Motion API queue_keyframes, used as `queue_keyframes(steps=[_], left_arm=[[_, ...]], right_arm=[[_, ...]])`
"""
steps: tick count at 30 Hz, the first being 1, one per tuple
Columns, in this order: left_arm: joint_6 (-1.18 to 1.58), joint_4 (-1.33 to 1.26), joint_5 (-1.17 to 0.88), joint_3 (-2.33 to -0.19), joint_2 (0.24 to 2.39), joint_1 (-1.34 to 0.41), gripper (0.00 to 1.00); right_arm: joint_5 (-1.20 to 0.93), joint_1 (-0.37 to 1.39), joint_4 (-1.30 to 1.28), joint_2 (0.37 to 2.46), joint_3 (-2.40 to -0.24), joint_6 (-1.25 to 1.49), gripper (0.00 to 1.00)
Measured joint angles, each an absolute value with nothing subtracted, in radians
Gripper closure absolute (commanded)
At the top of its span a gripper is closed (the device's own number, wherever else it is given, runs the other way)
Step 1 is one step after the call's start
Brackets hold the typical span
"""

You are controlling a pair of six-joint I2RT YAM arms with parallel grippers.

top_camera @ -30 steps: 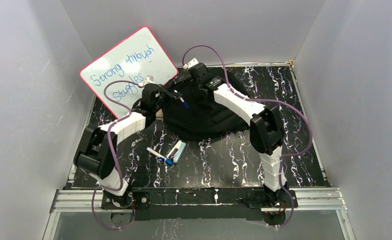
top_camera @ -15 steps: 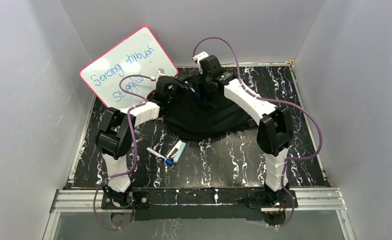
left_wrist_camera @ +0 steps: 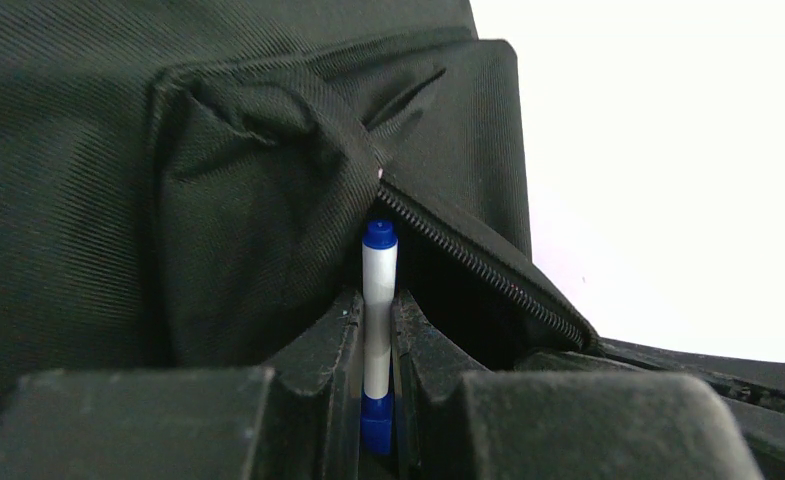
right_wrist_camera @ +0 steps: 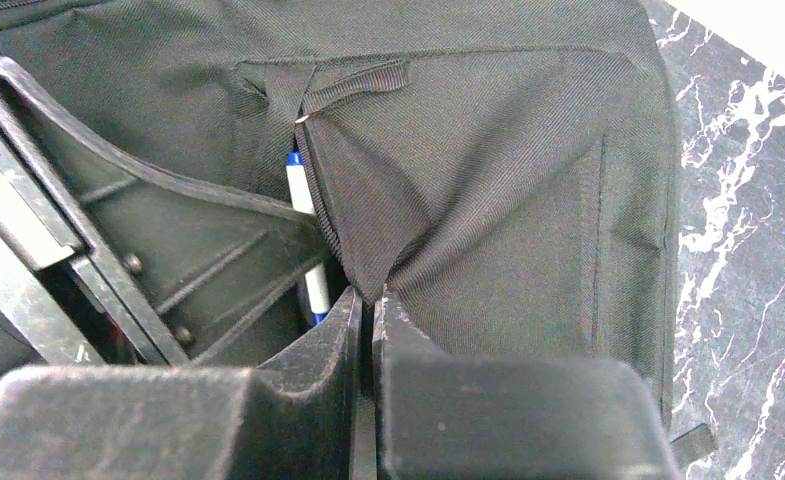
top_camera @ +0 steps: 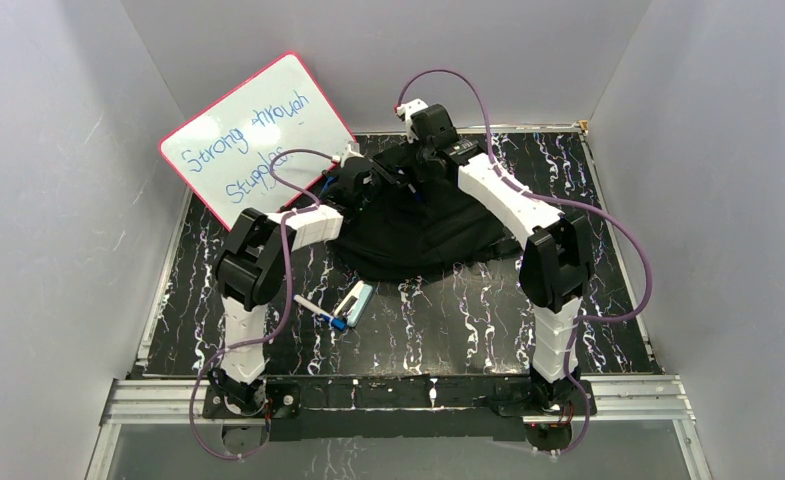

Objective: Pack the student bag
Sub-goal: Place the stationery in the student bag.

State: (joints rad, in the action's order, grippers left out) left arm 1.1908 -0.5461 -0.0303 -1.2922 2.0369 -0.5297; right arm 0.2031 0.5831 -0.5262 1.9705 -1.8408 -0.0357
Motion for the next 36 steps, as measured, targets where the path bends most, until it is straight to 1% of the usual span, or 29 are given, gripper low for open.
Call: queue_keyframes(steps=[9, 15, 19, 23, 27, 34, 36], left_arm=[[1.185, -0.571, -0.080, -1.380, 2.104, -0.559, 0.99], [1.169, -0.575, -0.136, -1.458, 2.174, -0.560, 0.78], [1.163, -0.567, -0.165, -1.461, 2.185, -0.560, 0.70], [1.163, -0.585, -0.174, -1.434, 2.171, -0.559, 0.58], [1.163, -0.589, -0.174, -1.379, 2.138, -0.558, 0.55], [1.159, -0.563, -0.182, -1.341, 2.085, -0.538, 0.55], [1.149, -0.548, -0.181, -1.331, 2.068, -0.537, 0.55]], right_arm=[[0.176, 0.572, -0.529, 1.964, -1.841, -0.025, 1.00], [0.173, 0.569, -0.530, 1.954, -1.835, -0.024, 1.00], [0.169, 0.567, -0.529, 1.950, -1.834, -0.023, 1.00], [0.160, 0.562, -0.527, 1.942, -1.825, -0.022, 1.00], [0.154, 0.562, -0.526, 1.934, -1.817, -0.021, 1.00], [0.153, 0.560, -0.521, 1.921, -1.800, -0.021, 1.00], [0.153, 0.558, -0.518, 1.917, -1.794, -0.021, 0.98]])
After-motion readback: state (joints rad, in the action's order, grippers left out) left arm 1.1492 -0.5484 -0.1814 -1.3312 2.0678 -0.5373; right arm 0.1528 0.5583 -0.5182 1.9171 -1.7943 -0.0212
